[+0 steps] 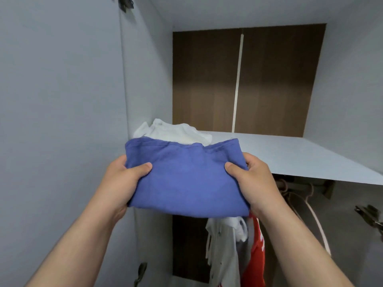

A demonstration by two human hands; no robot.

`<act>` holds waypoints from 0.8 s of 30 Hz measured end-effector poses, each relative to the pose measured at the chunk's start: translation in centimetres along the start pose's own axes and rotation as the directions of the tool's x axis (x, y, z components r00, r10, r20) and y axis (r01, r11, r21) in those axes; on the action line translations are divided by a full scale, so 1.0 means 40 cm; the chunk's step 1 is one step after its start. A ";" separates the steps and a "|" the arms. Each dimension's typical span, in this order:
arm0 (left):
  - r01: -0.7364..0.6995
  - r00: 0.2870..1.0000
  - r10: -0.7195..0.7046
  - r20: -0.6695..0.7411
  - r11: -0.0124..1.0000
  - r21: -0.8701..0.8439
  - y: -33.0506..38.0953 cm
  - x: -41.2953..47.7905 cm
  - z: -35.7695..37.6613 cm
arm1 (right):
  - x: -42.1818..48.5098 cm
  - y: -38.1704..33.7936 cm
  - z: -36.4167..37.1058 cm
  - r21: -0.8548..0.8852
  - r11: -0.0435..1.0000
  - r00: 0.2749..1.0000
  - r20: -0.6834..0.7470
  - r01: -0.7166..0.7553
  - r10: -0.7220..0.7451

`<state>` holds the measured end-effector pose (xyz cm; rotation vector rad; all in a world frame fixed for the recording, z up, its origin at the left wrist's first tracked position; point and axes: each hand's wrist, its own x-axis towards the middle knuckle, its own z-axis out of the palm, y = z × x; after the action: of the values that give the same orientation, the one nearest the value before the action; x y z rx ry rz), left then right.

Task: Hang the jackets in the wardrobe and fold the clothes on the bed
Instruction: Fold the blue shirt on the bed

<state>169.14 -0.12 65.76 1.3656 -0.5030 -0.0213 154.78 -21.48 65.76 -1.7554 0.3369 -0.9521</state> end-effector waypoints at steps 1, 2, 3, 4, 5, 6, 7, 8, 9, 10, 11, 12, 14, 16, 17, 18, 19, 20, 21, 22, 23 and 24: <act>-0.026 1.000 0.026 -0.016 1.000 0.015 0.011 0.029 0.007 | 0.035 0.000 0.002 -0.006 1.000 1.000 0.004 0.014 -0.014; -0.054 0.998 0.055 -0.032 0.998 0.037 0.023 0.063 0.016 | 0.073 -0.001 0.005 -0.016 1.000 1.000 0.011 0.027 -0.027; -0.083 0.995 0.086 -0.048 0.995 0.063 0.038 0.100 0.027 | 0.114 -0.004 0.008 -0.022 0.999 0.999 0.021 0.038 -0.038; -0.109 0.991 0.115 -0.063 0.989 0.096 0.053 0.138 0.039 | 0.157 -0.008 0.012 -0.021 0.999 0.998 0.034 0.048 -0.048; -0.130 0.987 0.141 -0.079 0.983 0.132 0.067 0.180 0.052 | 0.201 -0.012 0.017 -0.018 0.999 0.997 0.050 0.051 -0.050; -0.146 0.982 0.164 -0.095 0.974 0.171 0.076 0.225 0.068 | 0.246 -0.017 0.022 -0.016 0.999 0.997 0.066 0.049 -0.048; -0.157 0.977 0.184 -0.112 0.964 0.214 0.081 0.272 0.086 | 0.290 -0.020 0.028 -0.012 0.999 0.996 0.081 0.041 -0.040; -0.157 0.972 0.197 -0.131 0.951 0.268 0.080 0.317 0.104 | 0.331 -0.021 0.036 -0.003 1.000 0.995 0.096 0.026 -0.025; -0.153 0.966 0.210 -0.152 0.934 0.321 0.077 0.361 0.121 | 0.371 -0.021 0.045 0.019 1.000 0.993 0.117 0.008 -0.010; -0.151 0.959 0.228 -0.168 0.914 0.376 0.073 0.406 0.137 | 0.409 -0.020 0.056 0.050 0.999 0.990 0.144 -0.015 0.008; -0.150 0.952 0.248 -0.178 0.888 0.435 0.070 0.449 0.151 | 0.444 -0.019 0.066 0.075 0.996 0.985 0.169 -0.045 0.032; -0.143 0.946 0.266 -0.187 0.857 0.495 0.067 0.490 0.163 | 0.475 -0.014 0.076 0.090 0.993 0.980 0.188 -0.075 0.057; -0.132 0.934 0.303 -0.190 0.784 0.606 0.063 0.559 0.181 | 0.532 0.001 0.101 0.084 0.991 0.973 0.214 -0.107 0.087; -0.144 0.919 0.364 -0.151 0.667 0.731 0.054 0.612 0.195 | 0.582 0.016 0.128 0.057 0.993 0.975 0.203 -0.106 0.093; -0.153 0.908 0.400 -0.128 0.598 0.787 0.045 0.635 0.201 | 0.604 0.023 0.141 0.048 0.993 0.979 0.180 -0.109 0.099; -0.150 0.900 0.422 -0.108 0.532 0.834 0.031 0.653 0.206 | 0.622 0.034 0.157 0.043 0.992 0.980 0.166 -0.120 0.112; -0.147 0.898 0.432 -0.081 0.470 0.871 0.013 0.668 0.209 | 0.633 0.046 0.173 0.035 0.988 0.977 0.161 -0.150 0.143; -0.142 0.906 0.421 -0.052 0.417 0.898 -0.007 0.679 0.212 | 0.643 0.063 0.189 0.013 0.982 0.969 0.163 -0.189 0.185; -0.131 0.920 0.392 -0.022 0.360 0.924 -0.029 0.685 0.211 | 0.646 0.080 0.201 -0.034 0.973 0.957 0.175 -0.228 0.230; -0.116 0.935 0.354 0.005 0.293 0.949 -0.049 0.687 0.206 | 0.646 0.100 0.210 -0.099 0.963 0.943 0.200 -0.252 0.267; -0.107 0.941 0.338 0.031 0.210 0.972 -0.066 0.687 0.200 | 0.647 0.117 0.215 -0.166 0.951 0.927 0.229 -0.263 0.296; -0.114 0.925 0.376 0.057 0.131 0.985 -0.075 0.682 0.193 | 0.650 0.130 0.217 -0.231 0.938 0.916 0.251 -0.258 0.314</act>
<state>191.61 -16.16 72.85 2.5521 -0.5737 0.9203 178.99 -34.16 71.44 -1.9249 0.4978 -0.4580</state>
